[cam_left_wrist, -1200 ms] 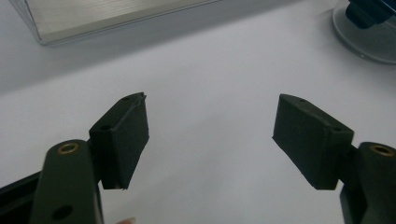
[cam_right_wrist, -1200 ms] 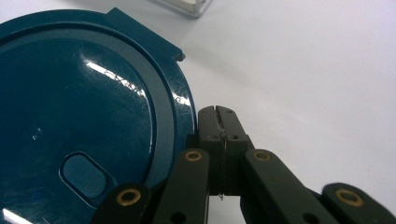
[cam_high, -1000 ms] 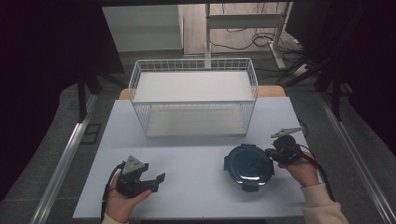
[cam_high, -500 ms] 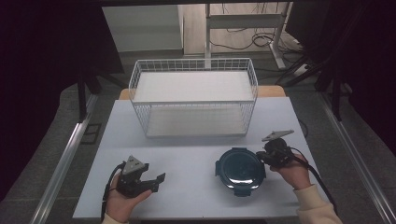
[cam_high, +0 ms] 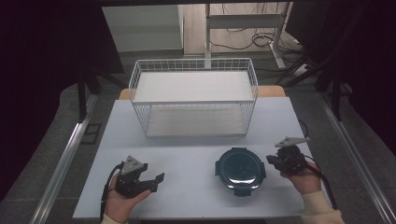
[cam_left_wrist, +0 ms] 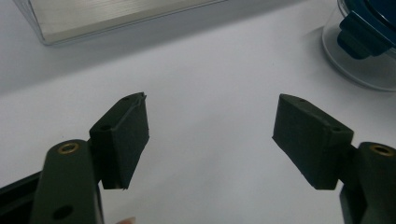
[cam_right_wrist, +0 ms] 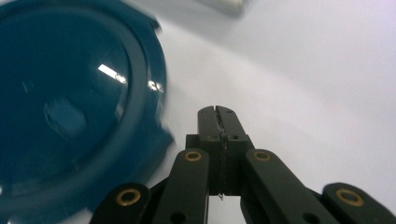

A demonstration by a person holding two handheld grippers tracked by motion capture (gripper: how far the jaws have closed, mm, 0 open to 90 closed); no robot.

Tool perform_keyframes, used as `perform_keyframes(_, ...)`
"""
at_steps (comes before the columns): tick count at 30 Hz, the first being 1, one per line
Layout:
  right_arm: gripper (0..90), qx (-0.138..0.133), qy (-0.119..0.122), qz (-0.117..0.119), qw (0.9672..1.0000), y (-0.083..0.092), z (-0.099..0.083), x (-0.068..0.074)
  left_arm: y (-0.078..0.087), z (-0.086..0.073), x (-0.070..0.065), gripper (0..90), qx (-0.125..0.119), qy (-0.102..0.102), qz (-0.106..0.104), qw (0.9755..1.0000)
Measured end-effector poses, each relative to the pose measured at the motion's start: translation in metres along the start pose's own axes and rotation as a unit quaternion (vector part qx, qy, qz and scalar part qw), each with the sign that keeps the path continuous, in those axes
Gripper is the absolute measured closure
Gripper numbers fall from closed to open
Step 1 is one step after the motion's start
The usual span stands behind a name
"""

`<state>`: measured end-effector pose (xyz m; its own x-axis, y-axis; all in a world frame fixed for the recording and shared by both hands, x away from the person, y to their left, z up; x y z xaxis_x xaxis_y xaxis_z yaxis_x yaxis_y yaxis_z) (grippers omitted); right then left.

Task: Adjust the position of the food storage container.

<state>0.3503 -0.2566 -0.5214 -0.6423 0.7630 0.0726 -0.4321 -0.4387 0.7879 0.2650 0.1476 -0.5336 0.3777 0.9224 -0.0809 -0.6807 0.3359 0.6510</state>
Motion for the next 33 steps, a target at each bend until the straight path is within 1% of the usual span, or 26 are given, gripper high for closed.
perform_keyframes(1, 89.6, 0.000, -0.007, 0.000, 1.0000, 0.001, -0.007, -0.001, 0.000, 0.000, -0.001, 26.9, 0.001, -0.001, -0.001, 1.0000)
perform_keyframes(2, 89.6, 0.000, -0.007, 0.000, 1.0000, 0.001, -0.007, -0.001, 0.000, 0.000, -0.001, 26.9, 0.001, -0.001, -0.001, 1.0000)
perform_keyframes(3, 89.6, 0.003, -0.022, 0.006, 0.9997, 0.001, -0.020, 0.000, 0.000, 0.000, -0.002, 26.9, 0.000, -0.003, -0.003, 1.0000)
perform_keyframes(4, 89.6, 0.003, -0.022, 0.006, 0.9997, 0.001, -0.020, 0.000, 0.000, 0.000, -0.002, 26.9, 0.000, -0.003, -0.003, 1.0000)
perform_keyframes(5, 89.6, 0.005, -0.031, 0.008, 0.9995, 0.001, -0.030, 0.002, -0.001, 0.000, -0.002, 26.9, 0.001, -0.002, -0.005, 1.0000)
perform_keyframes(6, 89.6, 0.004, -0.037, 0.009, 0.9993, 0.002, -0.033, 0.005, -0.001, 0.000, -0.002, 26.9, 0.001, -0.002, -0.005, 1.0000)
perform_keyframes(9, 89.6, 0.003, -0.044, 0.016, 0.9989, 0.001, -0.035, 0.010, -0.001, 0.000, -0.001, 26.9, 0.000, 0.000, -0.006, 1.0000)
perform_keyframes(11, 89.6, 0.012, -0.038, 0.020, 0.9990, -0.002, -0.035, 0.015, -0.001, 0.000, -0.002, 26.9, 0.000, -0.001, -0.006, 1.0000)
perform_keyframes(12, 89.6, 0.012, -0.038, 0.020, 0.9990, -0.002, -0.035, 0.015, -0.001, 0.000, -0.002, 26.9, 0.001, -0.002, -0.006, 1.0000)
perform_keyframes(13, 89.6, 0.017, -0.025, 0.025, 0.9992, -0.006, -0.034, 0.020, -0.001, 0.001, -0.003, 26.9, 0.000, -0.002, -0.006, 1.0000)
perform_keyframes(15, 89.6, 0.018, -0.021, 0.027, 0.9992, -0.007, -0.033, 0.022, -0.001, 0.001, -0.003, 26.9, 0.000, -0.004, -0.006, 1.0000)
perform_keyframes(16, 89.6, 0.023, -0.015, 0.019, 0.9994, -0.008, -0.032, 0.024, 0.000, 0.001, -0.004, 26.9, -0.001, -0.004, -0.006, 1.0000)
perform_keyframes(17, 89.6, 0.025, -0.014, 0.014, 0.9995, -0.009, -0.032, 0.024, 0.000, 0.002, -0.005, 26.9, -0.001, -0.003, -0.007, 1.0000)
perform_keyframes(20, 89.6, 0.026, -0.017, 0.013, 0.9994, -0.009, -0.032, 0.024, -0.001, 0.002, -0.007, 26.9, 0.000, -0.006, -0.009, 0.9999)
perform_keyframes(22, 89.7, 0.031, -0.019, 0.004, 0.9993, -0.009, -0.031, 0.025, -0.003, 0.000, -0.008, 26.9, 0.005, -0.007, -0.010, 0.9999)
perform_keyframes(23, 89.7, 0.033, -0.018, 0.002, 0.9993, -0.010, -0.031, 0.025, -0.003, 0.000, -0.008, 26.9, 0.005, -0.009, -0.009, 0.9999)
perform_keyframes(25, 89.7, 0.034, -0.018, 0.002, 0.9993, -0.010, -0.030, 0.027, -0.002, 0.001, -0.007, 26.9, 0.002, -0.007, -0.008, 0.9999)
perform_keyframes(31, 89.7, 0.037, -0.006, 0.006, 0.9993, -0.016, -0.023, 0.037, -0.001, 0.001, -0.003, 26.9, 0.001, 0.000, -0.007, 1.0000)
perform_keyframes(32, 89.7, 0.038, 0.002, 0.009, 0.9992, -0.018, -0.018, 0.044, -0.001, 0.001, -0.004, 26.9, 0.000, -0.001, -0.007, 1.0000)
perform_keyframes(33, 89.7, 0.038, 0.006, 0.010, 0.9992, -0.020, -0.017, 0.047, -0.001, 0.002, -0.004, 26.9, 0.000, -0.001, -0.007, 1.0000)
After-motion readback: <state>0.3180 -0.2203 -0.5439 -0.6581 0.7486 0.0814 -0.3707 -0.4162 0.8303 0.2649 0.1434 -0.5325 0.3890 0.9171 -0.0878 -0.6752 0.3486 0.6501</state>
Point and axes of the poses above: each handheld gripper's, and its own axes: y roughly backward along the jaws, z roughly out of its top, x roughly to its left, the point moved 8 cm from there along -y, roughly forward along the jaws, and after that the axes turned 7 degrees about z, right-handed, at the moved point
